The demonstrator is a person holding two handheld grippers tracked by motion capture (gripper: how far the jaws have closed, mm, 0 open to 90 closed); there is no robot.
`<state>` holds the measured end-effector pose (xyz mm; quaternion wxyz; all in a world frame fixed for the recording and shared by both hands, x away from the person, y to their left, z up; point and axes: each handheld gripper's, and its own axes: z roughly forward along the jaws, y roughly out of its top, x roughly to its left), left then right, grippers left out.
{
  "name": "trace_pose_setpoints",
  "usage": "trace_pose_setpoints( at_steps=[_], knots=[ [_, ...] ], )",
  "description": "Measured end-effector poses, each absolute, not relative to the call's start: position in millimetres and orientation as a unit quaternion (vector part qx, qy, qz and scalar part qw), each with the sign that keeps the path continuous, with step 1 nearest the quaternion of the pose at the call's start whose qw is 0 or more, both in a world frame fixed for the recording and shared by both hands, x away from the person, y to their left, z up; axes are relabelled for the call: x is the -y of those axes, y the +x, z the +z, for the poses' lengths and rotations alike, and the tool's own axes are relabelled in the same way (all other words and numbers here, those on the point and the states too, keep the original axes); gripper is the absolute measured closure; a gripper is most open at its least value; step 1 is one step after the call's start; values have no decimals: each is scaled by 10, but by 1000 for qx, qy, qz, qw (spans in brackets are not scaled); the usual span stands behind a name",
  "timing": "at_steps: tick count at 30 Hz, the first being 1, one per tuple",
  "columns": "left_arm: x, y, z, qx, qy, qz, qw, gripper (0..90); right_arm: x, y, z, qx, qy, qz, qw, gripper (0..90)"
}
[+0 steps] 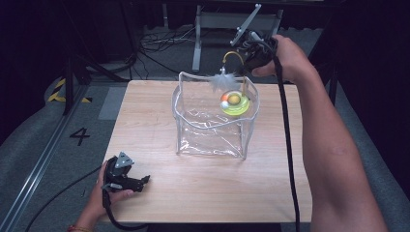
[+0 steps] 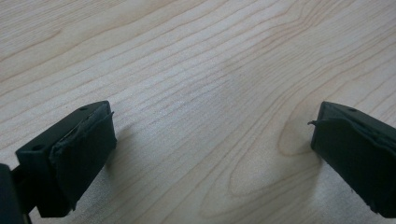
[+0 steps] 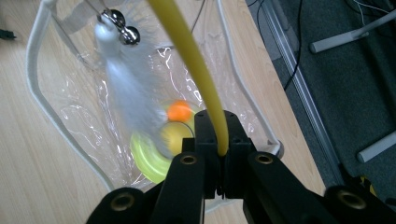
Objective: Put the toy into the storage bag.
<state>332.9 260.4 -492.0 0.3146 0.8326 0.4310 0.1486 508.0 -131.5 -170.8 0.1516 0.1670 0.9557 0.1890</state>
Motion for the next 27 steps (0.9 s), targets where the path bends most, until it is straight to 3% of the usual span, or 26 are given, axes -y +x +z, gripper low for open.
trace_pose_setpoints(
  at_steps=[27],
  knots=[
    [-2604,3329,-4921,-431,833,149,315,2,1388,5028,-2627,-965,166,179,101,882]
  ],
)
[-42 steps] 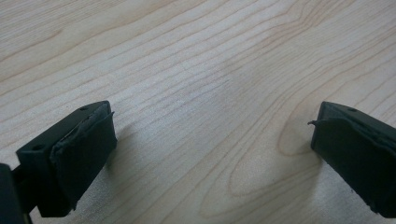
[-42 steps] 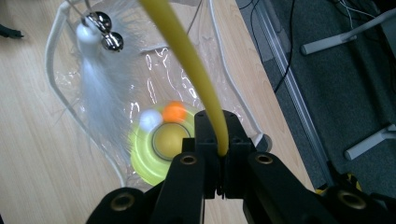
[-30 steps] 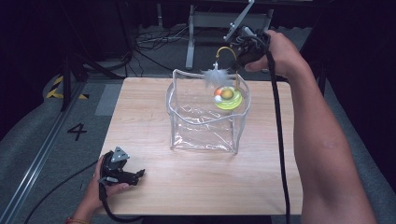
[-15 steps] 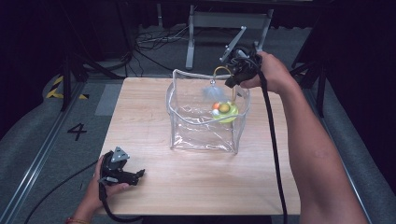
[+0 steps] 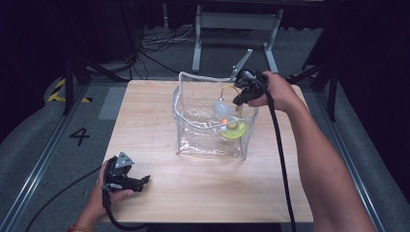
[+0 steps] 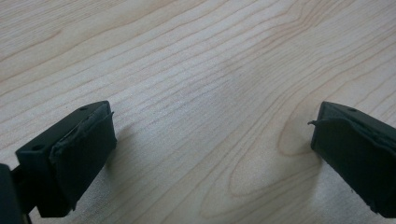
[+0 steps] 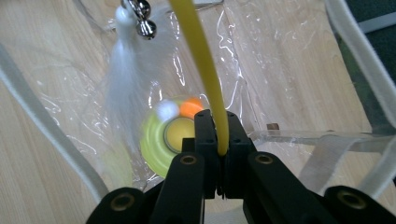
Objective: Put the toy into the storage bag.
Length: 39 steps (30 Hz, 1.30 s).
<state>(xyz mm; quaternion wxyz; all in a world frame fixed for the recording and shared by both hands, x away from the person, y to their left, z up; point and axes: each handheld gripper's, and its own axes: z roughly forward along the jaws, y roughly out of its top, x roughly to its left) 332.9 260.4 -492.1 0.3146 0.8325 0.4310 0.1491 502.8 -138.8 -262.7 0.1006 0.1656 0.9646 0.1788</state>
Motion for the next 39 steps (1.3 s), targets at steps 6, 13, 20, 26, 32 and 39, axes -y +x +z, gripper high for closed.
trace_pose_setpoints(
  at_steps=[6,13,20,26,32,39],
  knots=[
    [-2604,3329,-4920,-431,832,149,314,2,1387,5001,-2707,-965,166,178,96,882],
    [-2604,3329,-4920,-431,833,149,314,2,1371,4987,-2821,-967,164,171,90,882],
    [-2604,3329,-4920,-431,833,149,314,2,1360,4979,-2893,-971,157,157,84,881],
    [-2604,3329,-4920,-431,833,149,314,2,1364,4978,-2954,-973,159,146,79,861],
    [-2604,3333,-4920,-430,833,151,314,2,1387,4970,-2953,-973,159,146,76,869],
    [-2604,3333,-4921,-430,833,151,314,2,1417,4930,-2891,-971,158,162,83,832]
  ],
)
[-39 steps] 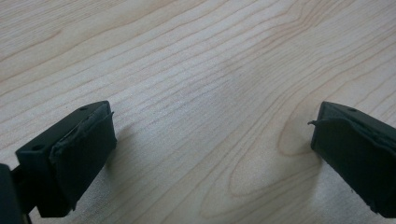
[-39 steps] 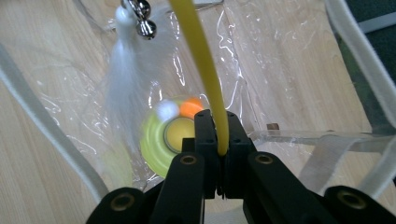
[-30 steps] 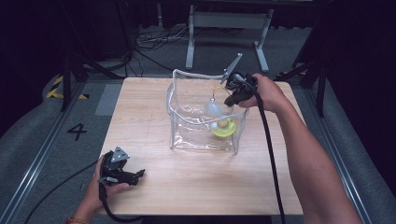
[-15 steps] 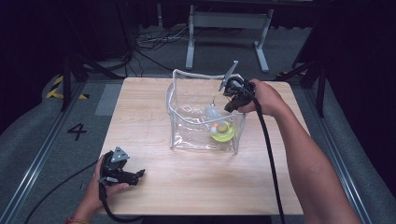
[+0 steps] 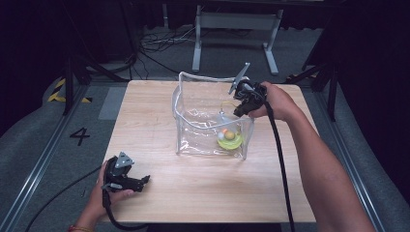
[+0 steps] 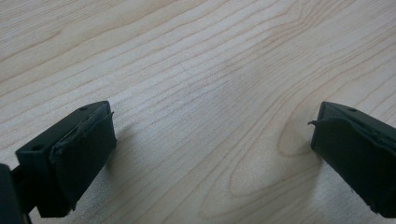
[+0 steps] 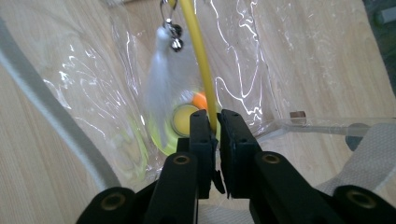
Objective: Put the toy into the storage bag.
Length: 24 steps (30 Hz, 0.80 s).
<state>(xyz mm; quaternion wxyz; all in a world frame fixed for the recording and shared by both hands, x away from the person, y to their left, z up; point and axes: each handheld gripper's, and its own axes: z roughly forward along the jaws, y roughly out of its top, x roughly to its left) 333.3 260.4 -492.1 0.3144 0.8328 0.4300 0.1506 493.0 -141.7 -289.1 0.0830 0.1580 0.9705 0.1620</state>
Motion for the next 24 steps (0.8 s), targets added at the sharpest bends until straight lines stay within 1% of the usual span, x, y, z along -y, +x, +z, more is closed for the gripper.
trace_pose_setpoints(
  at_steps=[3,5,7,14,17,20,22,24],
  knots=[
    [-2604,3334,-4920,-430,833,151,314,2,1433,4907,-2845,-969,158,169,91,814],
    [-2604,3333,-4921,-430,833,151,314,2,1444,4888,-2823,-969,156,169,94,786],
    [-2604,3333,-4921,-430,833,151,314,2,1452,4879,-2815,-968,159,171,97,785],
    [-2604,3333,-4921,-430,833,151,314,2,1510,4822,-2747,-963,158,188,110,715],
    [-2604,3333,-4921,-430,833,151,314,2,1522,4804,-2723,-960,166,192,122,661],
    [-2604,3333,-4921,-430,833,151,314,2,1539,4779,-2691,-956,169,201,133,632],
    [-2604,3333,-4921,-430,833,151,314,2,1552,4760,-2663,-952,176,206,141,579],
    [-2603,3332,-4921,-430,833,150,314,2,1570,4743,-2636,-949,179,212,148,546]
  ],
)
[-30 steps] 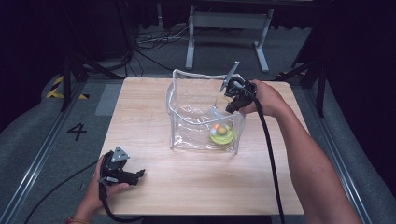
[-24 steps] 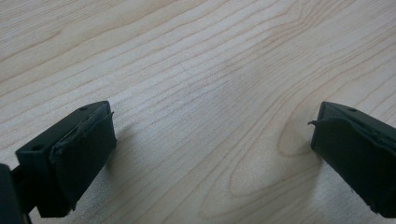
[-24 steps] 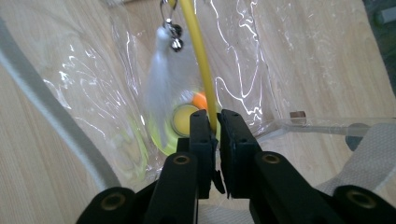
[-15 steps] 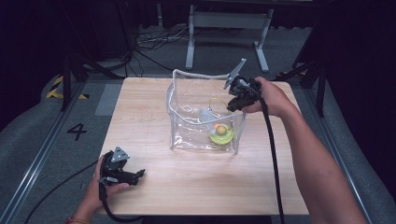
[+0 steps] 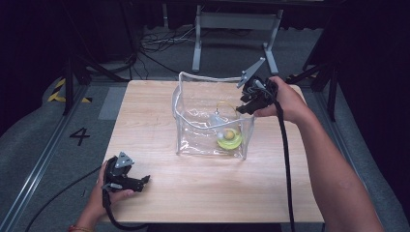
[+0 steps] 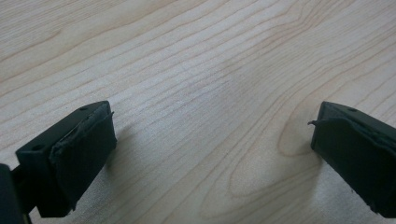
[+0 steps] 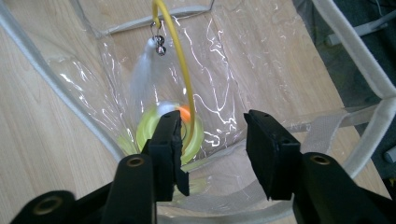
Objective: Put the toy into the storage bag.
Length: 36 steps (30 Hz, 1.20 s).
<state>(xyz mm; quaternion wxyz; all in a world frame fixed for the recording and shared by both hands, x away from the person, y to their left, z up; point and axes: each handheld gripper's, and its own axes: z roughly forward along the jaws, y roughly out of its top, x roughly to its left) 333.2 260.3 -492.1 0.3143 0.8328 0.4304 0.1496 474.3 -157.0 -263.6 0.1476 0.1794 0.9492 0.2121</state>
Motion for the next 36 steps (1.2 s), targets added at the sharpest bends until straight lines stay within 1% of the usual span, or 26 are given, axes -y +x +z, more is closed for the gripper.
trace_pose_setpoints(
  at_steps=[1,2,3,5,7,9,10,15,25,36],
  knots=[
    [-2604,3333,-4921,-430,833,151,314,2,1576,4734,-2625,-948,181,214,153,516],
    [-2604,3333,-4921,-430,833,151,314,2,1586,4723,-2611,-945,186,216,160,466],
    [-2604,3333,-4920,-430,833,151,314,2,1596,4712,-2597,-943,190,219,165,445],
    [-2603,3332,-4921,-430,833,149,314,2,1608,4700,-2584,-942,190,223,166,438],
    [-2604,3333,-4921,-430,833,151,314,2,1628,4667,-2555,-936,198,230,180,376],
    [-2603,3331,-4921,-430,833,149,314,2,1656,4638,-2528,-932,203,232,193,364],
    [-2604,3333,-4921,-430,833,151,314,2,1670,4628,-2519,-932,202,235,191,359],
    [-2604,3333,-4921,-430,833,151,314,2,1788,4534,-2461,-920,210,254,213,291],
    [-2602,3328,-4920,-432,832,150,314,3,2040,4369,-2459,-906,226,267,238,224],
    [-2602,3328,-4920,-431,832,150,314,3,2337,4169,-2552,-895,236,281,252,203]
  ],
)
